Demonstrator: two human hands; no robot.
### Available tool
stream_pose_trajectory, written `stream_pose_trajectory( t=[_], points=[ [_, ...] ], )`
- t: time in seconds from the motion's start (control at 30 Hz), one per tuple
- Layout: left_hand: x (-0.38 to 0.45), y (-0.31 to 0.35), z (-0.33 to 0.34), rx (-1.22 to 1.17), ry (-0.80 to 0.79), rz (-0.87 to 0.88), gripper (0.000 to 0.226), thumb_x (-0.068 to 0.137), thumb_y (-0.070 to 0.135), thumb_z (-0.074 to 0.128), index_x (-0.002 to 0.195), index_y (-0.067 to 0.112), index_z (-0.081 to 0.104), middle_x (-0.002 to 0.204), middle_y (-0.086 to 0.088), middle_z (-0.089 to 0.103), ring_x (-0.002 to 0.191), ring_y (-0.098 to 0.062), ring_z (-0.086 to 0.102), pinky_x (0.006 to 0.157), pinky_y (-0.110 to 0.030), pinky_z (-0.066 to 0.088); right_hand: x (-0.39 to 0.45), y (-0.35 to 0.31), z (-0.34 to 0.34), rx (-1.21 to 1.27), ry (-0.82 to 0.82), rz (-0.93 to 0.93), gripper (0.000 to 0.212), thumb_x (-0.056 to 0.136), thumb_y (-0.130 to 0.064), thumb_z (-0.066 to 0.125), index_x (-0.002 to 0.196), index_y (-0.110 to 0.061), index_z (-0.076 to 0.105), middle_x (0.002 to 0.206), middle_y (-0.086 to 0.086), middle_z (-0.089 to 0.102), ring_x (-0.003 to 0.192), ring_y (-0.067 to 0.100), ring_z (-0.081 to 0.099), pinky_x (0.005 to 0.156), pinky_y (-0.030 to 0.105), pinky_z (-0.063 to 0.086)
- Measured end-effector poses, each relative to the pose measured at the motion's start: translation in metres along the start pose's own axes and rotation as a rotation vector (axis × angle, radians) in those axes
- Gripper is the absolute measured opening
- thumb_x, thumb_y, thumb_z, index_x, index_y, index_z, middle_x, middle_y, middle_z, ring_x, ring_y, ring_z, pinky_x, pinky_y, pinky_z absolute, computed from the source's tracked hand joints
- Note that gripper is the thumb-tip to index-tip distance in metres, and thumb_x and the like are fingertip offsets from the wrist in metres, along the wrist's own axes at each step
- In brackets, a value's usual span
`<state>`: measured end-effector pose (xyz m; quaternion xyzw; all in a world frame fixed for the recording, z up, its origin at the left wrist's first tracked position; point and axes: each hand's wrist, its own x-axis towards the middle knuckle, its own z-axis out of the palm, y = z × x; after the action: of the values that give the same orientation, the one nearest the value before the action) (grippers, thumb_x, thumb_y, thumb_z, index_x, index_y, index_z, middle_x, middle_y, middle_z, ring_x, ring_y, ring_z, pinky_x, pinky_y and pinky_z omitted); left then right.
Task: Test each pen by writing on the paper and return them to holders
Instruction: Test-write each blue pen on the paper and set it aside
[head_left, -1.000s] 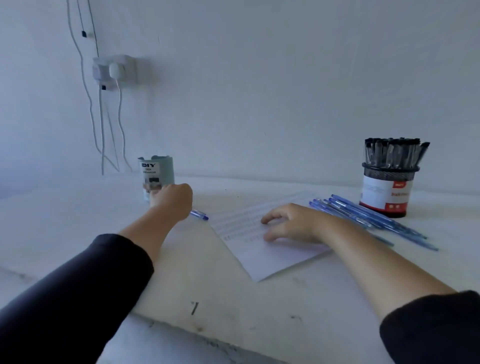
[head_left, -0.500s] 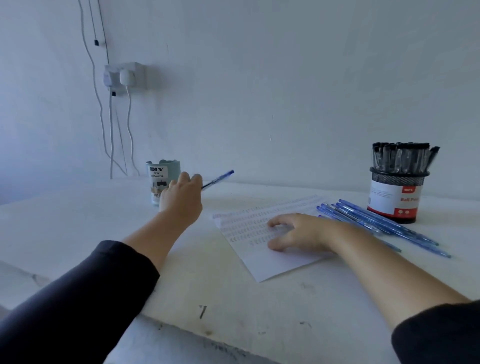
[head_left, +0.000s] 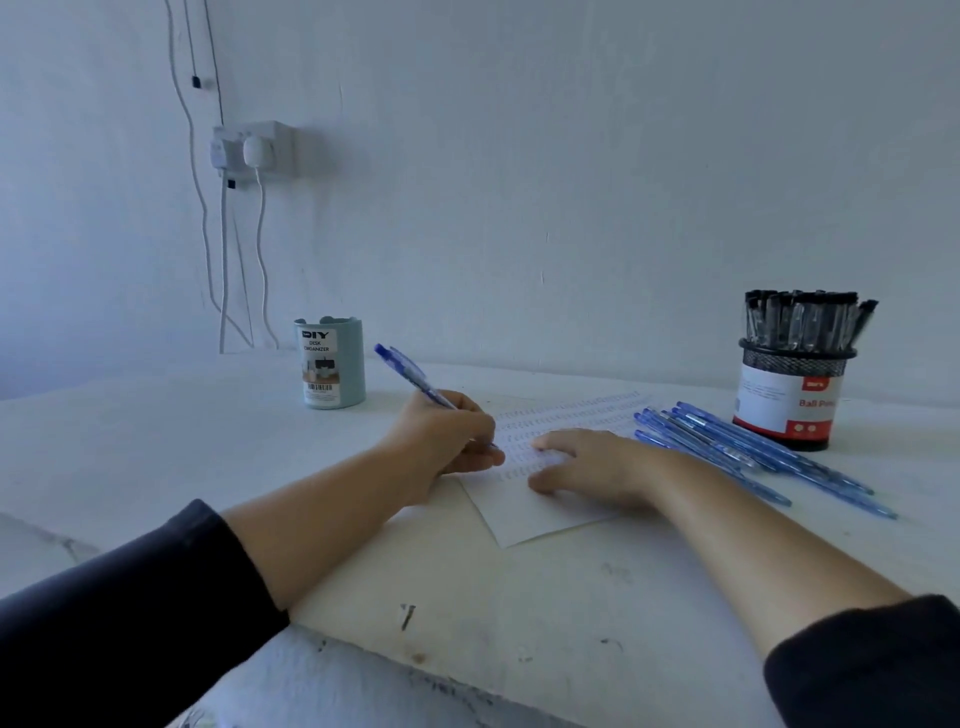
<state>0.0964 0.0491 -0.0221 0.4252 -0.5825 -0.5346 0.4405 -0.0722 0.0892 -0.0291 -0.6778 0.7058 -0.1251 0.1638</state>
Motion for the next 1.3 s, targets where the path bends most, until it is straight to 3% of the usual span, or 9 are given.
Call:
stream_pose_trajectory(
  t=[0.27,0.43,0.57,0.7,0.8,0.9,0.97,1.1,1.3],
  points=[
    [-0.004,0.003,-0.002,0.019,0.029,0.018,0.022,0.082,-0.008,0.051,0.062,0.001,0.05,0.06,-0.015,0.054,0.04,-0.022,0.056,0.036,-0.019,0.04,0.001,0.004,0.001,0.011,0.004,0.016,0.065,0.083,-0.052,0.056,0.143,-0.042,0.033,0.156,-0.005,0.024,0.142,0.02,0.024,0.114,0.039,0.022],
    [-0.002,0.003,-0.003,0.032,0.049,0.036,0.019,0.085,-0.003,0.051,0.067,0.004,0.053,0.067,-0.014,0.06,0.053,-0.021,0.06,0.046,-0.023,0.046,0.001,0.004,0.001,0.028,0.017,0.012,0.064,0.082,-0.052,0.058,0.141,-0.042,0.036,0.155,-0.004,0.027,0.14,0.02,0.027,0.114,0.039,0.024],
    [0.005,0.008,-0.012,-0.018,0.208,0.15,0.024,0.086,-0.003,0.046,0.068,0.007,0.057,0.069,-0.007,0.059,0.069,-0.017,0.054,0.07,-0.03,0.045,0.003,0.005,0.001,0.012,0.011,-0.011,0.063,0.083,-0.05,0.057,0.141,-0.04,0.037,0.154,-0.005,0.029,0.139,0.021,0.029,0.113,0.039,0.025],
    [0.012,0.017,-0.023,-0.27,0.266,0.172,0.022,0.092,-0.01,0.045,0.088,0.007,0.057,0.071,-0.007,0.054,0.056,-0.016,0.058,0.051,-0.024,0.048,0.004,0.004,0.001,0.003,-0.005,-0.037,0.062,0.086,-0.047,0.057,0.143,-0.035,0.035,0.154,-0.006,0.027,0.141,0.018,0.026,0.114,0.038,0.023],
    [0.01,0.019,-0.025,-0.492,0.165,0.098,0.007,0.094,0.017,0.058,0.091,0.011,0.055,0.068,-0.005,0.046,0.043,-0.011,0.043,0.042,-0.021,0.037,0.003,0.005,0.001,0.002,-0.004,-0.054,0.062,0.087,-0.046,0.057,0.144,-0.033,0.035,0.154,-0.006,0.028,0.141,0.017,0.026,0.114,0.037,0.023],
    [0.007,0.022,-0.035,-0.664,-0.052,0.006,0.059,0.079,0.068,0.053,0.078,0.009,0.059,0.063,-0.005,0.048,0.054,-0.016,0.042,0.058,-0.028,0.031,0.003,0.005,0.001,-0.017,-0.001,-0.056,0.062,0.087,-0.047,0.056,0.144,-0.033,0.035,0.154,-0.006,0.028,0.141,0.017,0.025,0.115,0.037,0.023],
    [0.007,0.023,-0.04,-0.718,-0.131,0.011,0.076,0.069,0.083,0.041,0.06,0.009,0.054,0.062,-0.006,0.047,0.058,-0.019,0.04,0.062,-0.032,0.028,0.004,0.006,0.001,-0.016,0.001,-0.056,0.063,0.087,-0.048,0.056,0.144,-0.033,0.035,0.154,-0.006,0.028,0.141,0.017,0.026,0.115,0.037,0.023],
    [0.005,0.023,-0.04,-0.758,-0.159,0.006,0.077,0.065,0.086,0.038,0.044,0.012,0.034,0.054,-0.006,0.038,0.056,-0.019,0.036,0.063,-0.032,0.024,0.005,0.006,0.002,-0.018,0.001,-0.051,0.064,0.086,-0.049,0.056,0.144,-0.033,0.035,0.154,-0.006,0.029,0.141,0.017,0.026,0.115,0.037,0.022],
    [0.006,0.021,-0.04,-0.831,-0.156,0.065,0.05,0.055,0.06,0.05,0.041,0.016,0.03,0.044,-0.001,0.028,0.049,-0.017,0.032,0.057,-0.028,0.023,0.004,0.006,0.001,-0.025,0.004,-0.053,0.063,0.087,-0.05,0.056,0.144,-0.032,0.035,0.154,-0.007,0.029,0.141,0.016,0.027,0.115,0.036,0.022]
  ],
)
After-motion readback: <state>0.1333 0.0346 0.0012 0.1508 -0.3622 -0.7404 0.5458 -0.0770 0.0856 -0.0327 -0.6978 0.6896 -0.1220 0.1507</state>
